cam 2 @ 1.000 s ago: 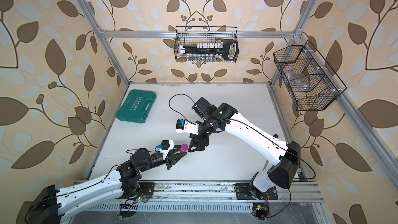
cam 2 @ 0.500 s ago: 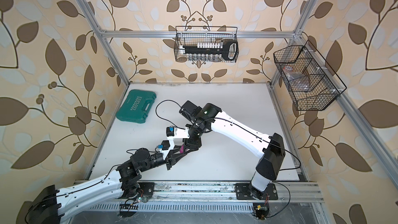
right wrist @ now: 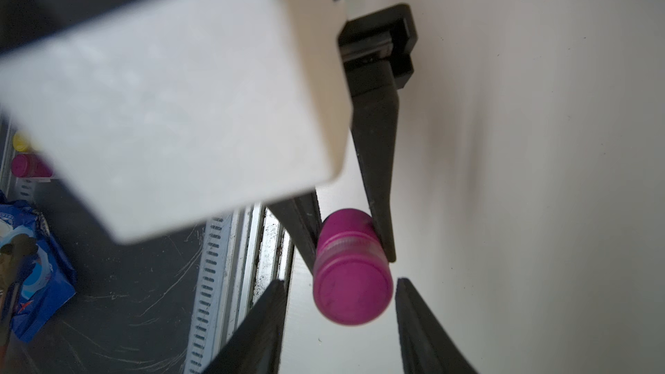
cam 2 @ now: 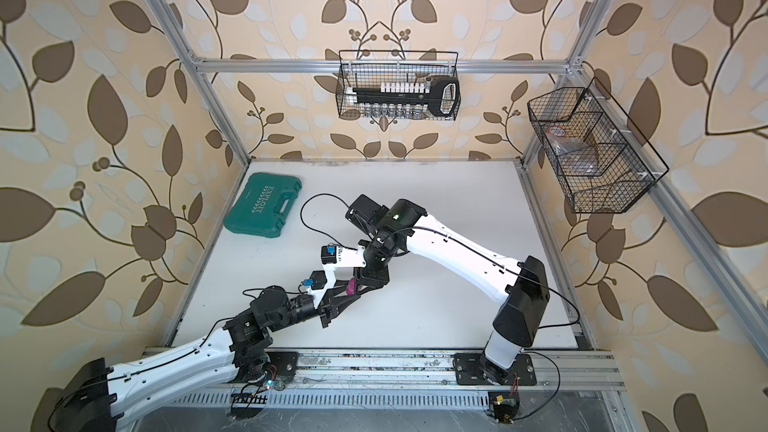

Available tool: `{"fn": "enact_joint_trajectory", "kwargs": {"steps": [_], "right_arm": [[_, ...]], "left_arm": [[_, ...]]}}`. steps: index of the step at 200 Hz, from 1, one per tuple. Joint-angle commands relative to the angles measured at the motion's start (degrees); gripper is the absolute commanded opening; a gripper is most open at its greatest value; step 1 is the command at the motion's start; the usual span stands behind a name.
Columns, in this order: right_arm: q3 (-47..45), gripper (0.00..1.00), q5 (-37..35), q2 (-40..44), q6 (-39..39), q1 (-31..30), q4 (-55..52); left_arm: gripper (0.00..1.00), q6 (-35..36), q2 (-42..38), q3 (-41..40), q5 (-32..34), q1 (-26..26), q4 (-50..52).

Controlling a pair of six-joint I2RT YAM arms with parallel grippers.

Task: Close the paint jar lid
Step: Screw the lid onto the paint jar.

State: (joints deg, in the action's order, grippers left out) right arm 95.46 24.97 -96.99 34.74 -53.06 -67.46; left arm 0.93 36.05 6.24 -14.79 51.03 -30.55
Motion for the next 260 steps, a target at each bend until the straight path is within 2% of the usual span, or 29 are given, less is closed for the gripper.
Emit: {"fn": "enact_joint_trajectory", "kwargs": {"steps": [1, 135, 160, 189, 209, 260], "right_arm": [[-0.25, 0.48, -0.06, -1.01, -0.14, -0.54, -0.30], [-4.43, 0.31, 2.65, 0.21, -4.30, -0.55, 4.34], [-5.78, 0.30, 2.98, 0.57, -9.73, -0.55, 6.42], [-6.29, 0.30, 2.68, -1.47, -19.94, -0.54, 7.46], [-5.98, 0.27, 2.16, -3.76, -27.00, -0.71, 7.54], [-6.44, 0.22, 1.94, -6.96, -38.83, -1.96, 9.47]], "left_arm": [[0.12, -0.49, -0.63, 1.67, -0.79, -0.05, -1.06], [0.11, -0.14, -0.96, 1.68, 0.30, -0.07, -1.19], [0.11, 0.13, -1.33, 1.36, 1.23, -0.06, -1.69], [0.10, 0.39, -2.20, 0.97, 2.46, -0.05, -2.19], [0.10, 0.72, -2.82, 0.79, 3.13, -0.09, -2.17], [0.10, 1.15, -3.86, 0.39, 4.32, -0.05, -2.09]]}}
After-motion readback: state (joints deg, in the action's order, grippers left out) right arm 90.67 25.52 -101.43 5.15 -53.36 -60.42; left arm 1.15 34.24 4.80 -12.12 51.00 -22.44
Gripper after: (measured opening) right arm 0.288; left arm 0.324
